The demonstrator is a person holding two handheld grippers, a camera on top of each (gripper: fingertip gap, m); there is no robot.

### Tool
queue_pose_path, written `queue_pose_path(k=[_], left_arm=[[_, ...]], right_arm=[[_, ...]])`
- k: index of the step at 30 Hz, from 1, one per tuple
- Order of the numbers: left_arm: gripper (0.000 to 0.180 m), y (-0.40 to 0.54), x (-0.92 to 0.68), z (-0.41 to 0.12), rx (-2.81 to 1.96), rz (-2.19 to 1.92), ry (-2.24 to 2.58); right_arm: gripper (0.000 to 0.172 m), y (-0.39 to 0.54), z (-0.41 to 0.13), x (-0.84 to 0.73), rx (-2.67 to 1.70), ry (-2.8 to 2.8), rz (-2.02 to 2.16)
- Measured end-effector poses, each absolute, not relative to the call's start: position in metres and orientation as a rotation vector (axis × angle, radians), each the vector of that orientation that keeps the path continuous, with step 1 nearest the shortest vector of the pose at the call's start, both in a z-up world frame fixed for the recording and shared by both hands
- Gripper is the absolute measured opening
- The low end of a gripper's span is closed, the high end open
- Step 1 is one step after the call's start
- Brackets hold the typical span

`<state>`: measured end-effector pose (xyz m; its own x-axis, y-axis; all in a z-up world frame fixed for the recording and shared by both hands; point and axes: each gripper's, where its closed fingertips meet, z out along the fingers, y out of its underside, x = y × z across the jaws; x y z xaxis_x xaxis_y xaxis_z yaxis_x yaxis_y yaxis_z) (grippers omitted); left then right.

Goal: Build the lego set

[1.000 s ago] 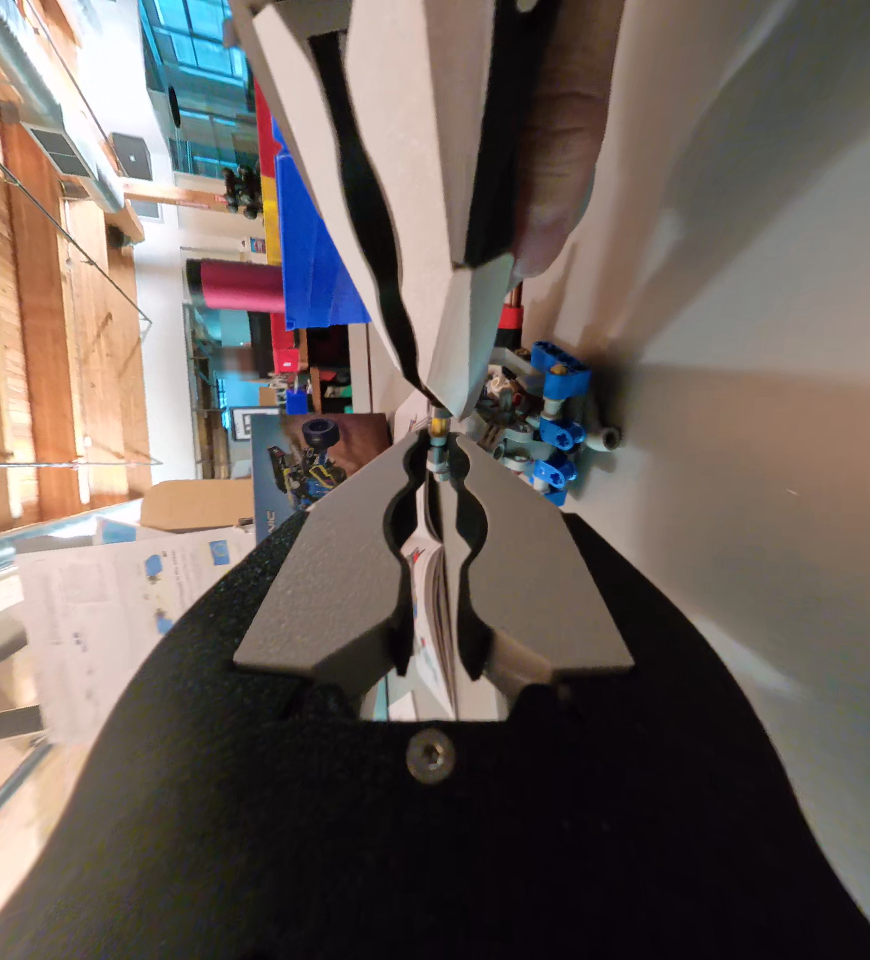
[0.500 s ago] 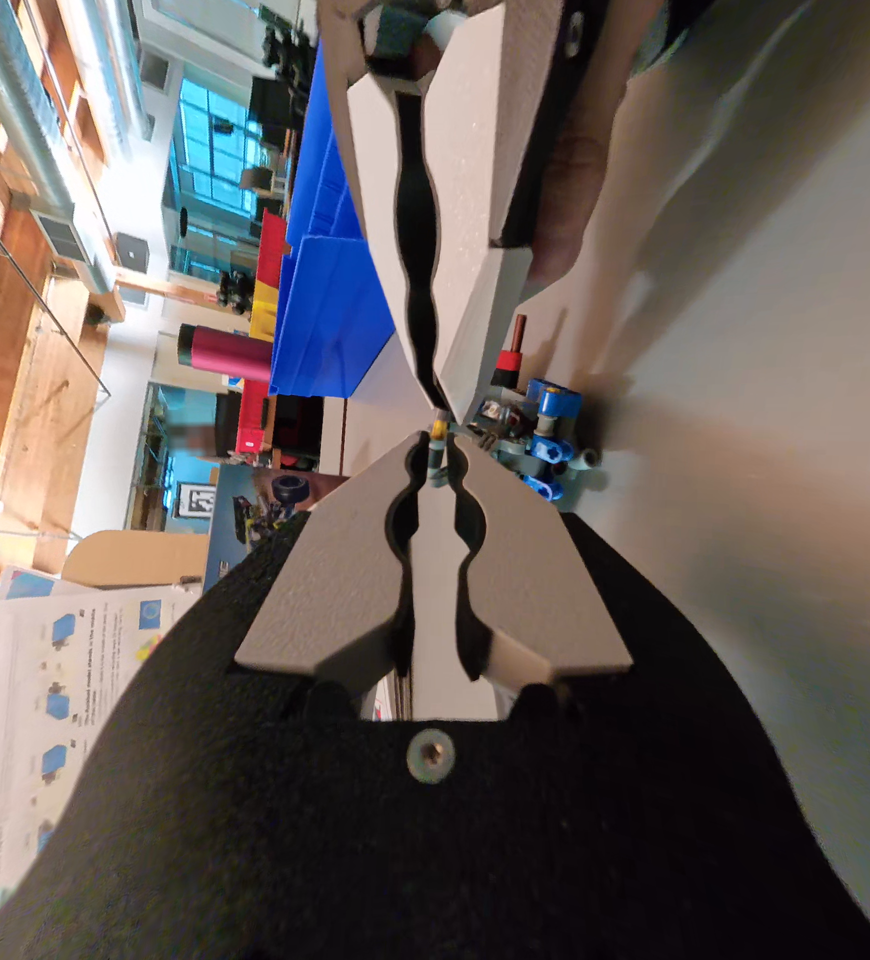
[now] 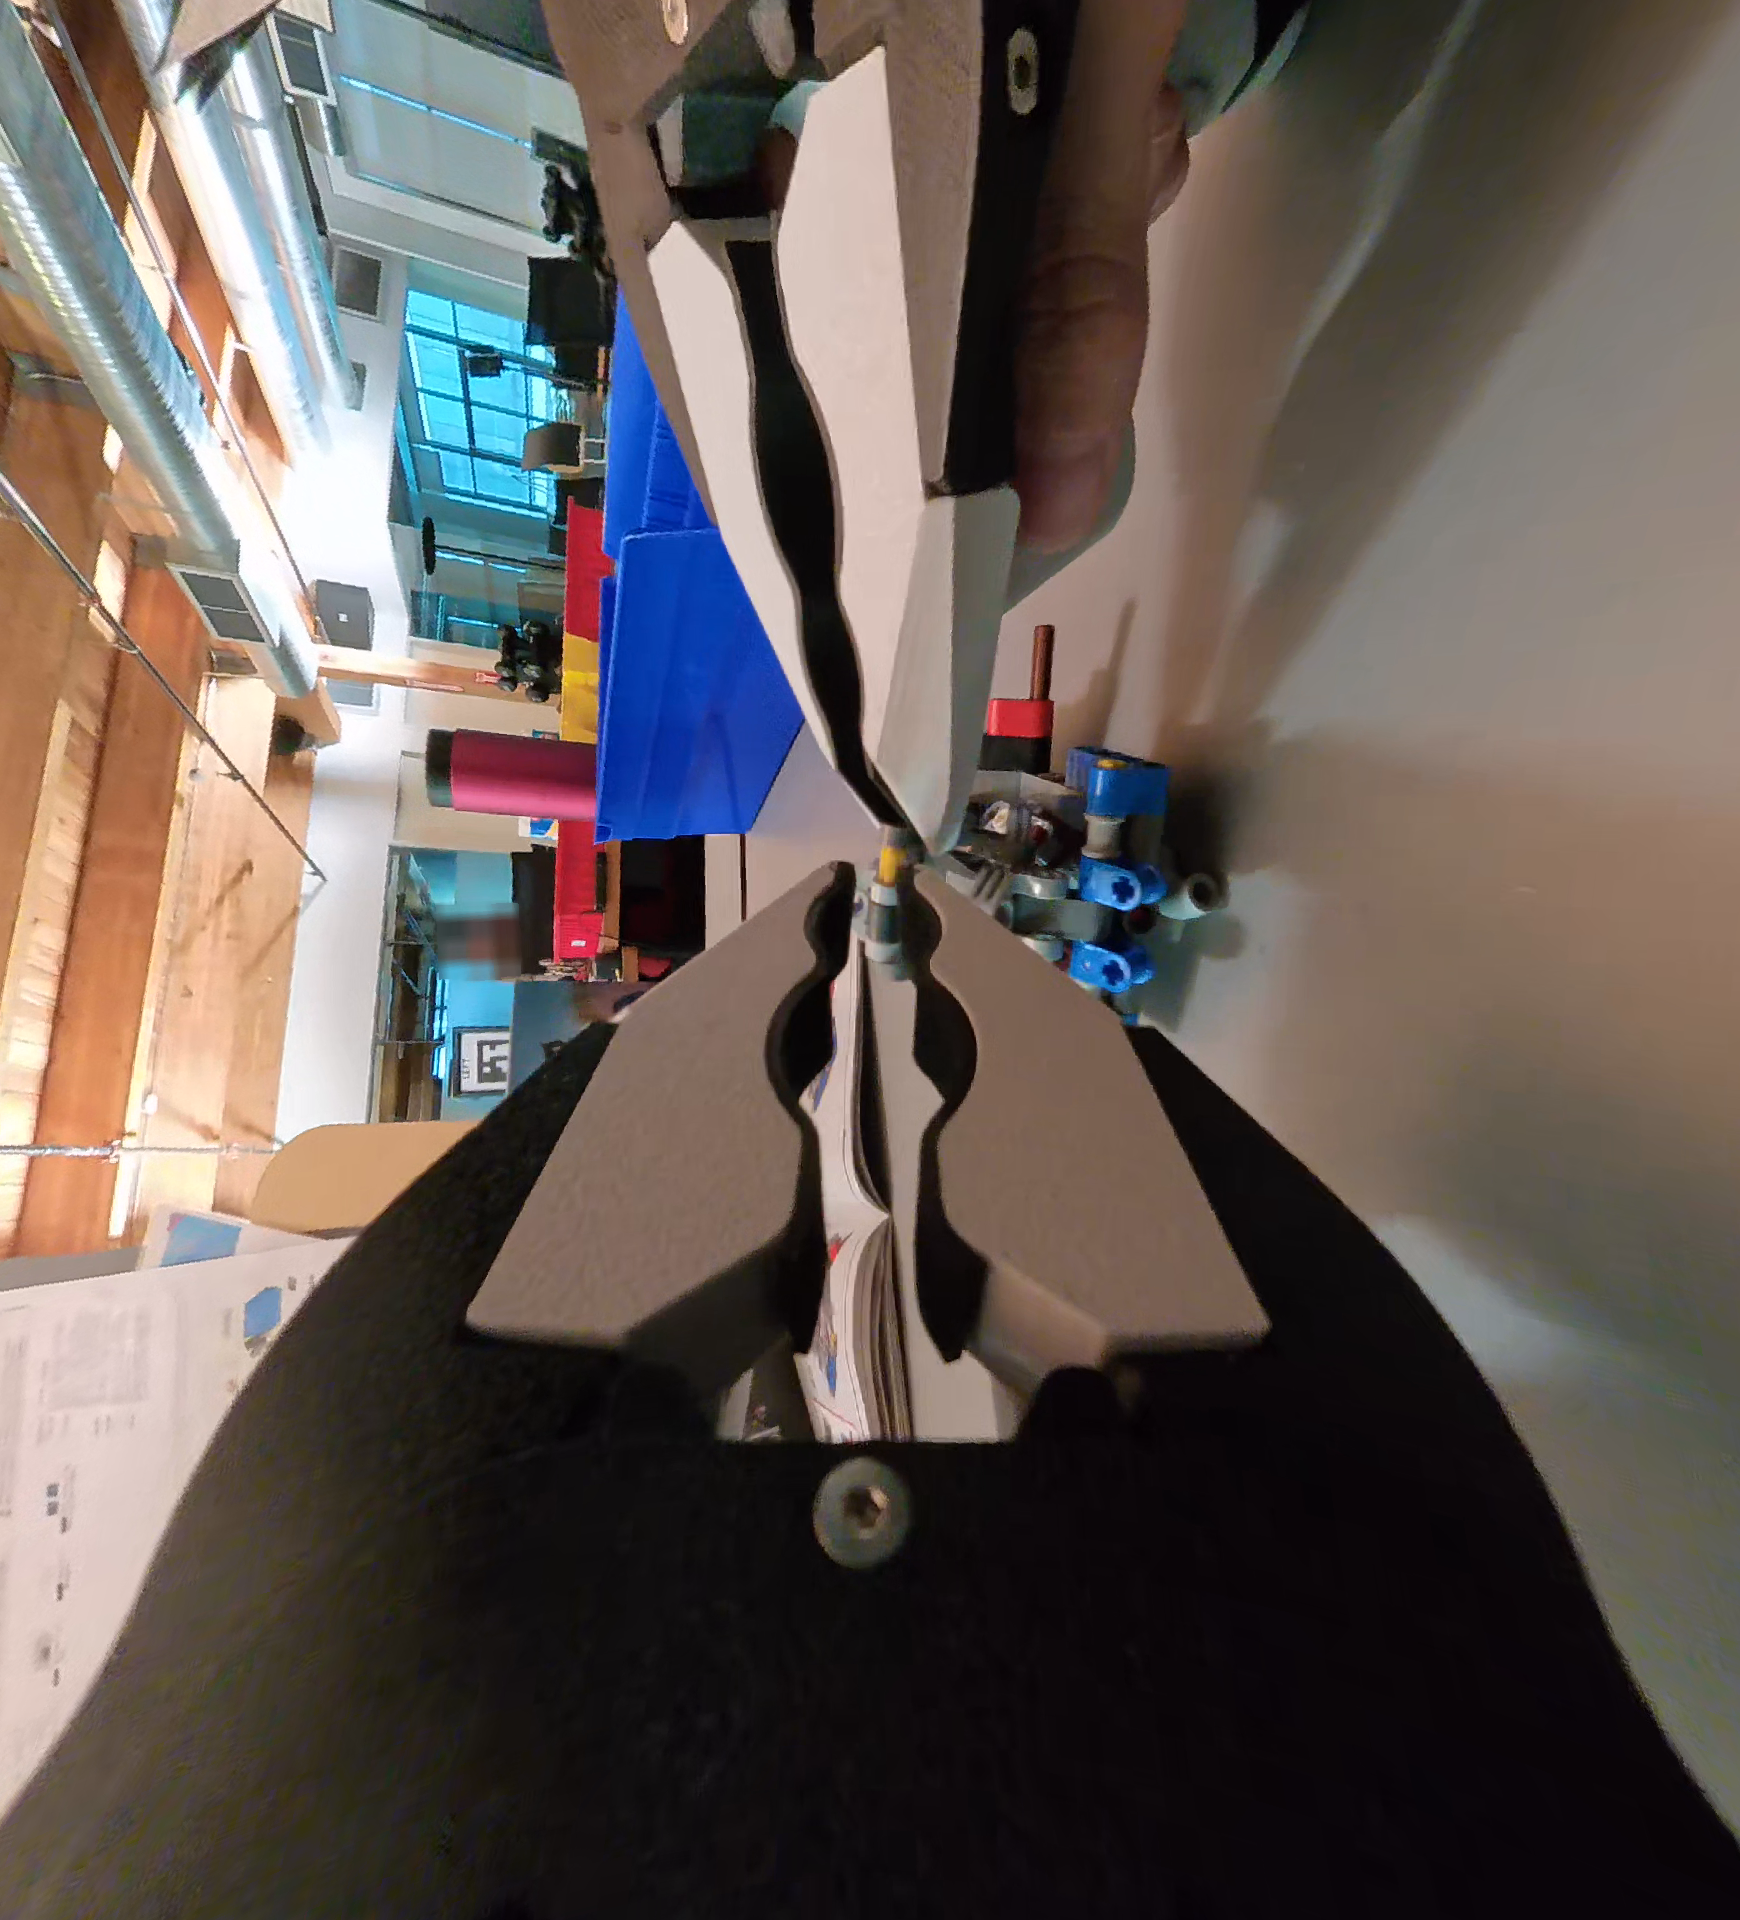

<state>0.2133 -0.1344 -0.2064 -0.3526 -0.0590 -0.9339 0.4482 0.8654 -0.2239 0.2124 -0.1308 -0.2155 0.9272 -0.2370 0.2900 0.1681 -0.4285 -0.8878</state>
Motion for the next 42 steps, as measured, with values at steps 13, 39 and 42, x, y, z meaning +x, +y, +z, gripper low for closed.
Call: queue_pose_path(k=[13,39,42], left_arm=[[0.004,-0.134,0.217,-0.211,0.366,-0.485,1.851],[0.010,-0.135,0.217,-0.202,0.253,-0.647,1.923],[0.009,-0.135,0.211,-0.200,0.241,-0.735,1.968]], right_arm=[[0.004,-0.130,-0.216,0.211,-1.965,0.042,-0.444],[0.004,-0.137,-0.215,0.217,-1.951,0.042,-0.497],[0.004,-0.137,-0.215,0.213,-1.951,0.018,-0.475]])
